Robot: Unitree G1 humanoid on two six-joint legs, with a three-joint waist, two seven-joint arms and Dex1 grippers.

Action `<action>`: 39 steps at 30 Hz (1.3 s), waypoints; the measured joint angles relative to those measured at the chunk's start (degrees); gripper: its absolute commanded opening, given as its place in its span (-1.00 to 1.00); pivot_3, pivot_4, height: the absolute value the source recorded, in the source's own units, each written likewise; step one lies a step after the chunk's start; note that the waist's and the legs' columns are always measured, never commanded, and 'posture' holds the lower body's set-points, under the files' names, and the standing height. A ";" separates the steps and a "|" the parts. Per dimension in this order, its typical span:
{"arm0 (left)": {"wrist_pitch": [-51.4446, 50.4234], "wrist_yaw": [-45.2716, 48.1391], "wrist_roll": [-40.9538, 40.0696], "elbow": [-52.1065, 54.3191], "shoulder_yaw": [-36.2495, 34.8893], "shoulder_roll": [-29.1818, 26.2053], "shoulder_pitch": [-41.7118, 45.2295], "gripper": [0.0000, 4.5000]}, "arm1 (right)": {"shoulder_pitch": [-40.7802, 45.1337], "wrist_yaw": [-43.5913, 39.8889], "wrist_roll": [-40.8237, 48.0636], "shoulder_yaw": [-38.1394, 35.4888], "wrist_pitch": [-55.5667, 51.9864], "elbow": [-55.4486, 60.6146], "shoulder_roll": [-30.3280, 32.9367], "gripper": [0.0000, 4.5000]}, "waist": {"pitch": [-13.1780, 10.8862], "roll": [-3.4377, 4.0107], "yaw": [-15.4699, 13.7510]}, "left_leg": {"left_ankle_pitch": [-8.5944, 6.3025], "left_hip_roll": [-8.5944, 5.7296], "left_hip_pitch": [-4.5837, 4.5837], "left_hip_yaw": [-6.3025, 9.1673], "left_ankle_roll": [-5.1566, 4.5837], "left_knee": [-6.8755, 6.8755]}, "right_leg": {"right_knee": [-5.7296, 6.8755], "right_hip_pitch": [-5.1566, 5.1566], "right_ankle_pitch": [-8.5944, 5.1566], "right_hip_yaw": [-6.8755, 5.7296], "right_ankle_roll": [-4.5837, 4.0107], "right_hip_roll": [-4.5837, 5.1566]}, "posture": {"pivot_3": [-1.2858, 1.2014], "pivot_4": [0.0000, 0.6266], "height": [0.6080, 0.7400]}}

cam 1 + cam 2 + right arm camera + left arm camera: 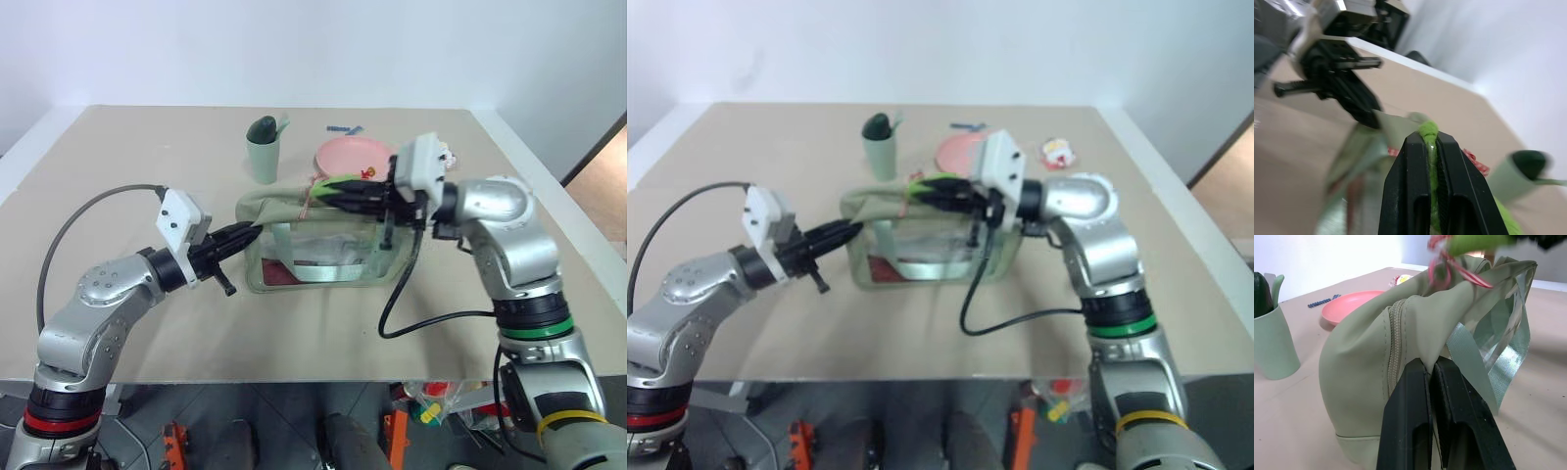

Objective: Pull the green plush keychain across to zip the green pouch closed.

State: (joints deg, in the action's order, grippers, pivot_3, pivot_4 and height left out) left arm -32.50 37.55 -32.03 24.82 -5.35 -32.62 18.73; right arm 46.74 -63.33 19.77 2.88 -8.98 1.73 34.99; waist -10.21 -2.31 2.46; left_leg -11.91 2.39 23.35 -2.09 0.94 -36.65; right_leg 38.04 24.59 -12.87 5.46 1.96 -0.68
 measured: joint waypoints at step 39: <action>0.88 -10.85 10.96 -1.09 4.30 6.69 3.16 -1.00 | -21.64 15.97 -24.46 3.06 15.12 -13.75 8.57 -0.99 | -0.08 0.06 0.85 | 0.13 -0.11 -0.28 -0.11 0.01 0.01 | 0.01 -0.18 0.18 0.35 0.14 -0.06 | 0.03 -0.52 1.00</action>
State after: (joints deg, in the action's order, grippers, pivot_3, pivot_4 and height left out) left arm -31.62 26.70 -21.07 23.72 -1.05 -25.93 21.89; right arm 25.10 -47.36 -4.68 5.94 6.14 -12.02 43.56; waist -10.29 -2.25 3.31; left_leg -11.79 2.28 23.06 -2.20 0.95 -36.65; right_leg 38.05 24.42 -12.69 5.81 2.10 -0.73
